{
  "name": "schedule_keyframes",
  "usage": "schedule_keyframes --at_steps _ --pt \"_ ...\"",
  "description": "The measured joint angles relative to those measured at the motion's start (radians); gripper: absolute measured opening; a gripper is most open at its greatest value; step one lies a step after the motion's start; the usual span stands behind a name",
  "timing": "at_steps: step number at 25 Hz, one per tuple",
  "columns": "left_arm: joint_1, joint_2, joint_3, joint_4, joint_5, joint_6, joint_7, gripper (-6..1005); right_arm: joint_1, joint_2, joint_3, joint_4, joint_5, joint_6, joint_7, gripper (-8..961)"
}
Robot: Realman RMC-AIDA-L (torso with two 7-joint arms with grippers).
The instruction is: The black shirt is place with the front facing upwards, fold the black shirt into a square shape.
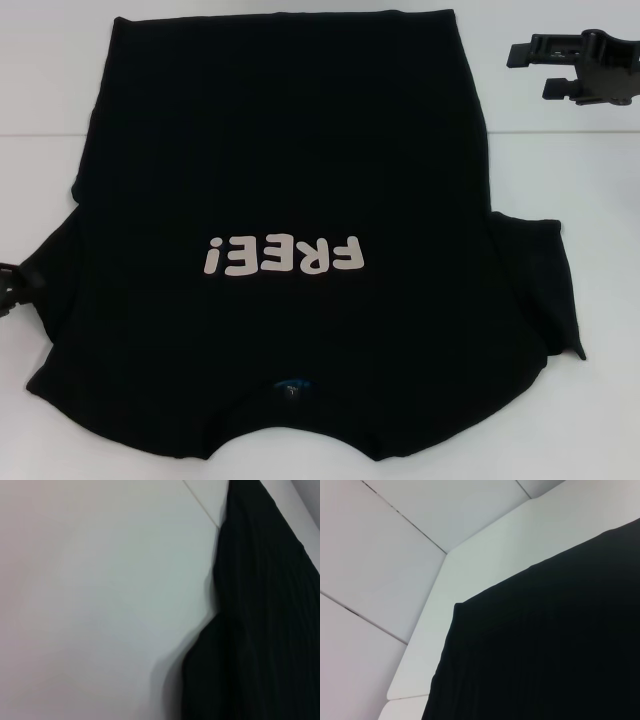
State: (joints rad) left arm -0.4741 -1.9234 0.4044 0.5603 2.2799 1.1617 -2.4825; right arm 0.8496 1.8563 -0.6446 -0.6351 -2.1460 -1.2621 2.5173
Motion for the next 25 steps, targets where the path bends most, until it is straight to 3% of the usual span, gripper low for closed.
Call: schedule_keyframes --at_steps 15,25 --pt "-0.002 0.001 0.028 0.056 0.023 -0.024 0.044 -1 -0.003 -0.002 0.010 0.000 0.000 0.000 0.000 916" --pt "0.019 0.009 0.021 0.081 0.093 -0.064 0.038 -1 -0.007 -0.004 0.023 0.000 0.000 -0.008 0.006 916"
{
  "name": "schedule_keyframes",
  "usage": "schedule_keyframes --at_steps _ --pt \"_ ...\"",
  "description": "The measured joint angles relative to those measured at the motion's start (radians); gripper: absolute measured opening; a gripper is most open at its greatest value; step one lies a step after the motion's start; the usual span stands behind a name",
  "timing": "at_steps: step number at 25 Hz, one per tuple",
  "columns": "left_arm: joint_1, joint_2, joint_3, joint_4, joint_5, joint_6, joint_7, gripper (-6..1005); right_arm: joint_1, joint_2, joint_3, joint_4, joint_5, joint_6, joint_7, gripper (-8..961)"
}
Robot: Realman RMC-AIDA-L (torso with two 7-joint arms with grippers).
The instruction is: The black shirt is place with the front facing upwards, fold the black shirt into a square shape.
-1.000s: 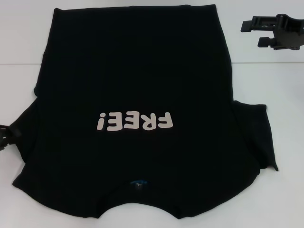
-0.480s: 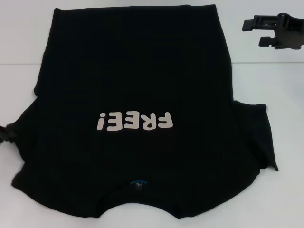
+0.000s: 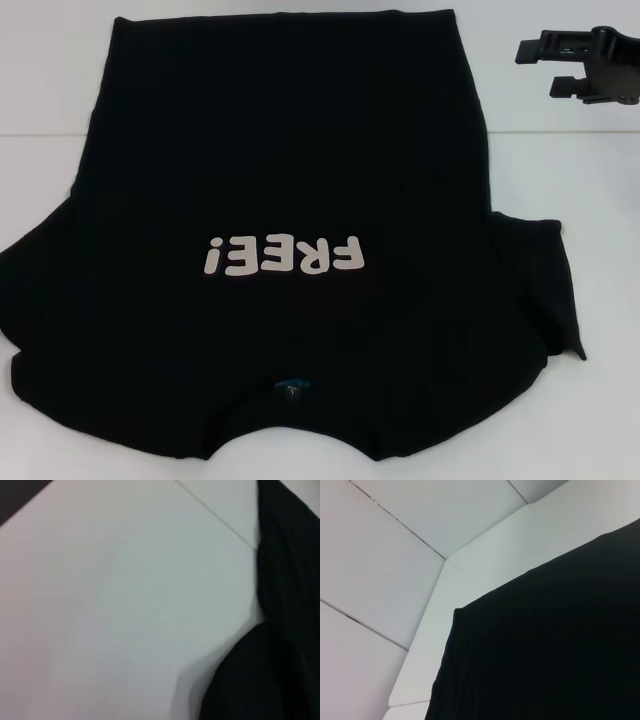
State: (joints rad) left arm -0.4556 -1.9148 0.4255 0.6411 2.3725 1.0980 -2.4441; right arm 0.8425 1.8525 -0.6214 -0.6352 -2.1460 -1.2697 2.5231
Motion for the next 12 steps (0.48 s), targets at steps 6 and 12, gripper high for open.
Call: schedule_keyframes --at_steps 6,12 --pt "0.026 -0.013 -0.007 0.001 -0.002 -0.003 -0.001 -2 0.000 -0.001 0.000 -0.001 0.000 0.005 0.006 916" --pt "0.040 -0.013 -0.070 0.002 -0.003 -0.011 0.000 -2 0.003 -0.001 0.000 -0.001 0.000 0.006 0.006 916"
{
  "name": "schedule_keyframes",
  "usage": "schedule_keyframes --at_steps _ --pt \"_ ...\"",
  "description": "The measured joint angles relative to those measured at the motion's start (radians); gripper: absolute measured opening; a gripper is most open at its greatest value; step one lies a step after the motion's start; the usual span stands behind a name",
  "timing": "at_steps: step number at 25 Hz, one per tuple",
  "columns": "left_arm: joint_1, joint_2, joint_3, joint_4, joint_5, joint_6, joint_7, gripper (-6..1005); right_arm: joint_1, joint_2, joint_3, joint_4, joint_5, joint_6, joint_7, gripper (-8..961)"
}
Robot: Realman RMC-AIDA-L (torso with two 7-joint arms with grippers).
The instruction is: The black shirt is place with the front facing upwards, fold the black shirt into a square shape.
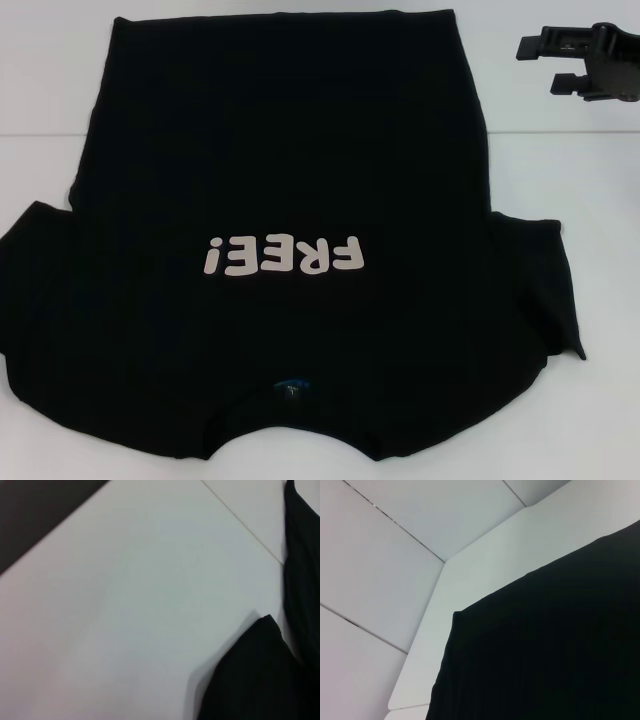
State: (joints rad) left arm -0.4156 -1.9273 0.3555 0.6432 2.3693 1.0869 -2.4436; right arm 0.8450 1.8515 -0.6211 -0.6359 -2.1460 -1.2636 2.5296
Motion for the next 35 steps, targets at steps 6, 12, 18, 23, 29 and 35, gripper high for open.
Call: schedule_keyframes --at_steps 6,12,18,23,29,35 --pt "0.012 -0.003 -0.041 0.013 -0.006 0.009 0.001 -1 0.000 -0.002 0.000 0.000 0.000 0.001 0.002 916" --pt "0.028 -0.004 -0.079 0.025 -0.010 0.033 0.006 -1 0.001 -0.002 0.000 0.001 0.000 0.001 0.003 916" --pt "0.021 0.015 -0.086 0.035 -0.004 0.058 -0.002 -1 0.002 -0.002 0.000 0.001 0.000 0.001 0.003 916" --pt "-0.002 0.029 -0.084 0.038 -0.002 0.102 -0.003 0 0.004 -0.001 0.000 0.000 0.000 0.001 0.003 917" --pt "-0.032 0.034 -0.087 0.098 -0.009 0.263 -0.003 0 0.005 0.000 0.000 0.000 0.000 -0.001 0.003 917" --pt "-0.087 0.038 -0.075 0.112 -0.007 0.375 -0.050 0 0.003 0.000 -0.007 0.001 0.000 -0.003 0.003 917"
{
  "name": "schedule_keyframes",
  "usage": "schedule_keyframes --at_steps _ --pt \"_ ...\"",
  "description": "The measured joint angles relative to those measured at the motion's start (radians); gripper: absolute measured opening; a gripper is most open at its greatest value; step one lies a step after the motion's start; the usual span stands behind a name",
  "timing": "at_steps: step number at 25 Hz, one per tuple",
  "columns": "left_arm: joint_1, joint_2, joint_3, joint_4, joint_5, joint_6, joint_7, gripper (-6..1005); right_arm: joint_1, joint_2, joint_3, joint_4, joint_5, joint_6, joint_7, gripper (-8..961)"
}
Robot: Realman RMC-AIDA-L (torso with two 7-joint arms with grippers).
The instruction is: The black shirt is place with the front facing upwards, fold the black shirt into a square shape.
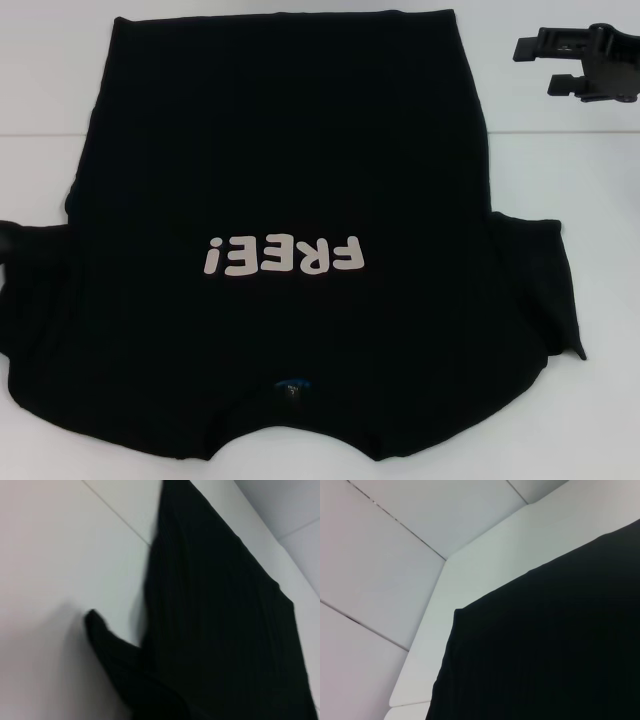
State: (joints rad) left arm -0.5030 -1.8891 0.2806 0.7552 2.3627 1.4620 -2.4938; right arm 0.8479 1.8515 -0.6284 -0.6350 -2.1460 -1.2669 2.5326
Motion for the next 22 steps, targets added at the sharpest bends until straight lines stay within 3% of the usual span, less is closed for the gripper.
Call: schedule_keyframes --at_steps 6,14,22 --pt "-0.068 -0.018 0.051 -0.006 0.009 0.007 -0.016 0 -0.001 0.000 0.000 0.000 0.000 -0.003 0.000 917" --pt "-0.127 -0.063 0.218 -0.001 0.009 -0.009 -0.007 1 -0.006 0.000 0.004 0.000 0.000 -0.003 0.000 917" --pt "-0.148 -0.075 0.332 -0.018 0.011 -0.042 -0.012 1 -0.008 0.000 0.008 0.001 0.000 0.011 0.000 917"
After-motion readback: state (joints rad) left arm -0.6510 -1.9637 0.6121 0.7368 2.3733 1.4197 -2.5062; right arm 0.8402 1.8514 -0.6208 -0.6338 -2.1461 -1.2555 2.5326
